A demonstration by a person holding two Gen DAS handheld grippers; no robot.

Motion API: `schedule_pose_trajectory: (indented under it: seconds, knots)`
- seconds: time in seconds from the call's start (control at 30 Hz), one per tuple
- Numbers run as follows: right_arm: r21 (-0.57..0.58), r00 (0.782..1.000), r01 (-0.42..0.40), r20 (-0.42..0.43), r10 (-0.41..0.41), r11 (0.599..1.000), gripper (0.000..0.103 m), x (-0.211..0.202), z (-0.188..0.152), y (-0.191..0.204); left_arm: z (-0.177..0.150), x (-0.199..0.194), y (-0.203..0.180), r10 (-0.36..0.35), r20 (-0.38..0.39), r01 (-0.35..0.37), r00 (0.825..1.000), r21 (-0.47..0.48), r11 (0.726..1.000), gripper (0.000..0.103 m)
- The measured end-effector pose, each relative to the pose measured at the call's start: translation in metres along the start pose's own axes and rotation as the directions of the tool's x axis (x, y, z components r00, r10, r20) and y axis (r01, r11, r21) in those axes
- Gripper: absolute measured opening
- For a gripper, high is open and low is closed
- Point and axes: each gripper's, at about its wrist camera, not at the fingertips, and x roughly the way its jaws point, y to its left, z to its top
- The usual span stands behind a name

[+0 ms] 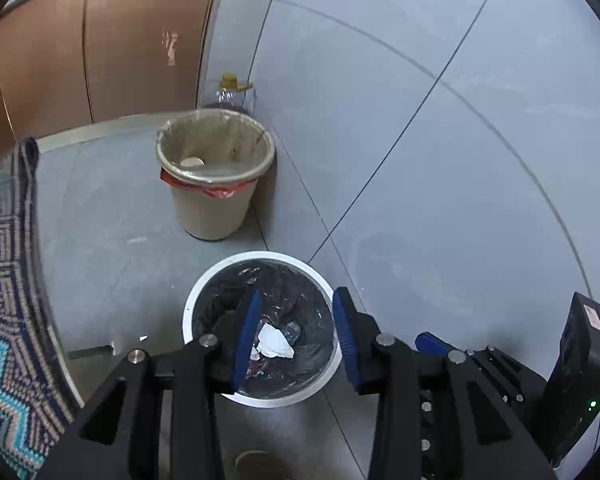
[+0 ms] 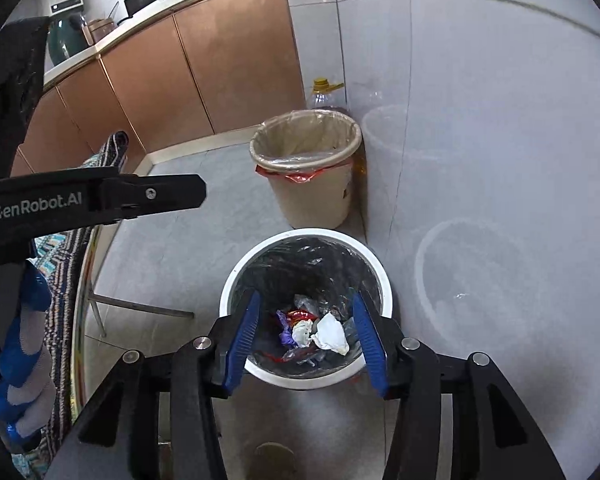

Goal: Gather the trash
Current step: 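Carry both tissues over the white bin and open both grippers to drop them, then move both open tools back over the cloth toward the remaining trash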

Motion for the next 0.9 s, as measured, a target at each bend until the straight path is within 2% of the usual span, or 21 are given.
schedule_pose_trajectory:
  seconds: [0.17,0.33,0.53,0.9]
  knots:
    - [-0.008,0.999,-0.011,0.041,0.012,1.000,0.050,-0.023,0.000,0.009,-0.006,-0.037,-0.002,0.040,0.091,-0.041,0.995,-0.001,0.999,0.036]
    - [-0.021,0.996,-0.027,0.088,0.029,0.999,0.051,-0.049,0.002,0.023,-0.021,-0.082,0.001,0.086,0.188,-0.089,0.978,0.009,0.996,0.036]
    - [-0.063,0.988,-0.052,0.145,0.061,0.997,0.051,-0.085,0.004,0.049,-0.040,-0.128,0.009,0.095,0.207,-0.100,0.974,0.012,0.995,0.036]
    - [-0.158,0.962,-0.100,0.238,0.136,0.982,0.052,-0.154,-0.001,0.101,-0.085,-0.224,0.058,0.206,0.295,-0.187,0.933,-0.092,0.978,0.036]
